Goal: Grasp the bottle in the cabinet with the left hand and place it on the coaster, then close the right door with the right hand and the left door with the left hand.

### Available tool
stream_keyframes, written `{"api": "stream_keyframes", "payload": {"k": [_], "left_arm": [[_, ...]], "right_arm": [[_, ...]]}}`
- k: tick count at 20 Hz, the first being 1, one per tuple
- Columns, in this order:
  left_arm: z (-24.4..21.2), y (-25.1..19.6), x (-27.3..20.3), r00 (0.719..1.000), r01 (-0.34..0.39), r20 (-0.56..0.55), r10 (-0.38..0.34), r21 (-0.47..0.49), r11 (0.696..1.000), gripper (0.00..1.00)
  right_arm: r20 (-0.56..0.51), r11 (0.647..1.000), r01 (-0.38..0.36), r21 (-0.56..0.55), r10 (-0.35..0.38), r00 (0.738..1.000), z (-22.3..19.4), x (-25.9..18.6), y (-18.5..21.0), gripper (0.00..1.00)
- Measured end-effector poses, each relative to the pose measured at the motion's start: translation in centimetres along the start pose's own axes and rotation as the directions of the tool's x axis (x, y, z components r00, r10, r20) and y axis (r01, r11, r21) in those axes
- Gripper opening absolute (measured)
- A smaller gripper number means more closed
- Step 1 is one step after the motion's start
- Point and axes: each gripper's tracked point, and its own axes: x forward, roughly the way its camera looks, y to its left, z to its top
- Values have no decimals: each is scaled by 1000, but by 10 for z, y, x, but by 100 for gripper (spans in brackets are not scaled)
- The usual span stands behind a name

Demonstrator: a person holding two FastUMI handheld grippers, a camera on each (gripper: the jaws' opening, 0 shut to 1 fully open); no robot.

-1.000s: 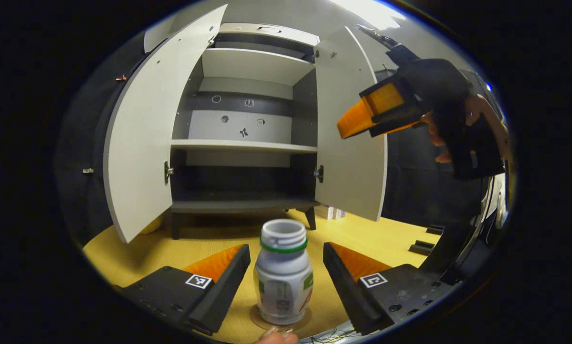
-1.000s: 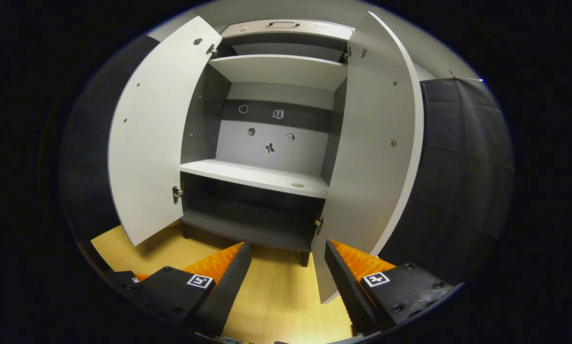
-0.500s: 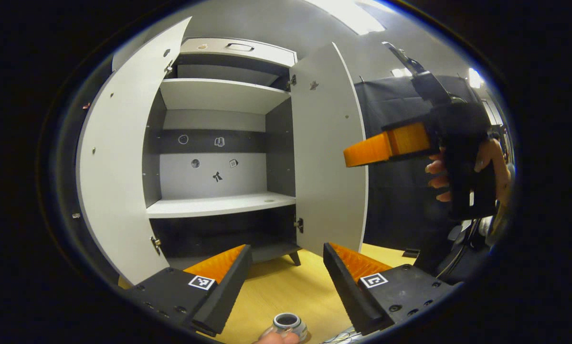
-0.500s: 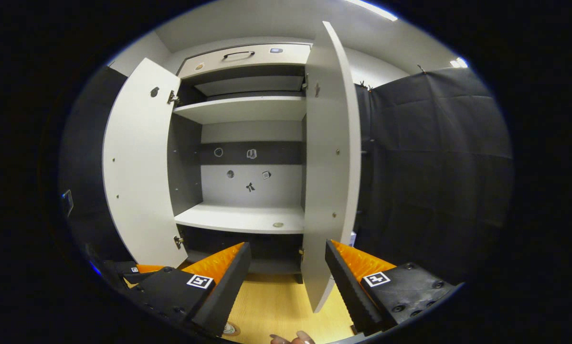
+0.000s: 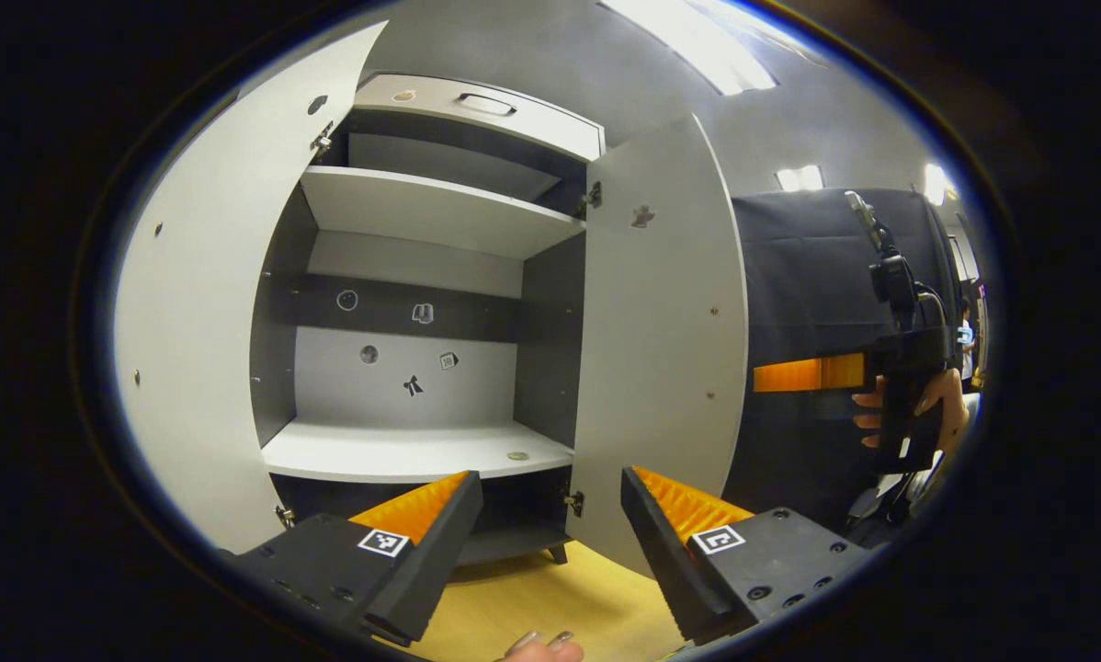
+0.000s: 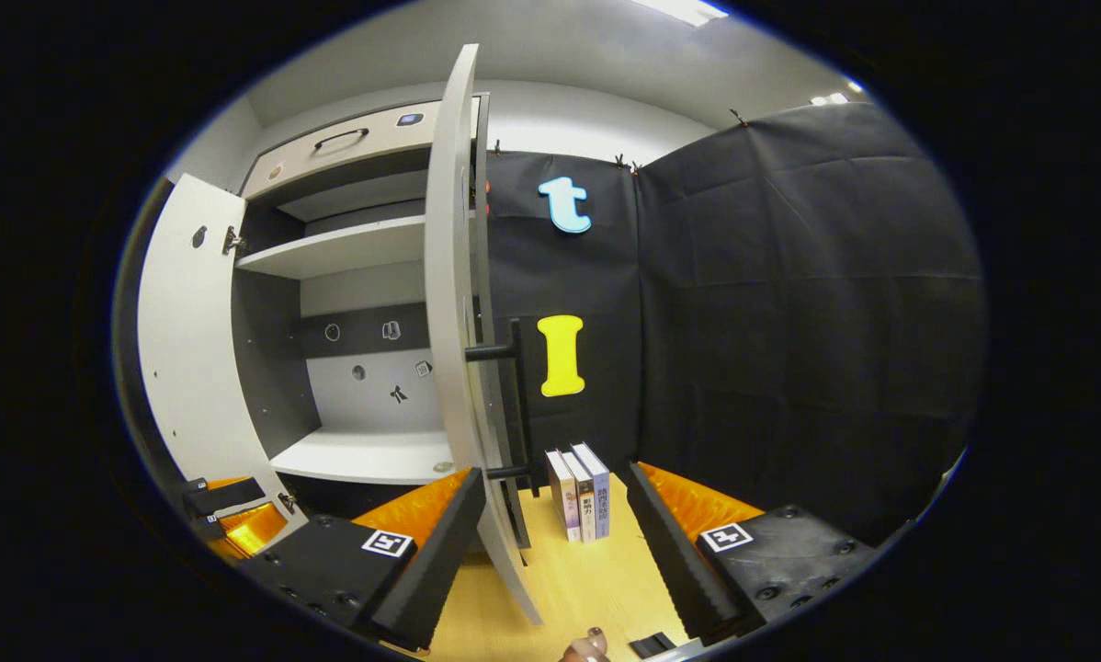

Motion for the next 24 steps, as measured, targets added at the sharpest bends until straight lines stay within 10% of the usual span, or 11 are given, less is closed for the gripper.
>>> {"api": "stream_keyframes", "payload": {"k": [6,13,19,24], "left_arm": [[5,5,7,981,-195,1,196,-29,980,96],[6,10,-13,939,-344,1,344,-4,939,96],[-1,47,-50,923,-384,-44,383,-19,923,96],[5,104,-77,902,-430,-45,428,-17,903,96]], "right_arm": [[-33,975,-223,-16,222,974,-3,25,10,98],[-83,867,-497,47,499,863,-16,30,79,97],[-70,844,-536,-9,534,842,-27,46,151,98],[-45,879,-476,-31,474,879,-38,91,218,98]]}}
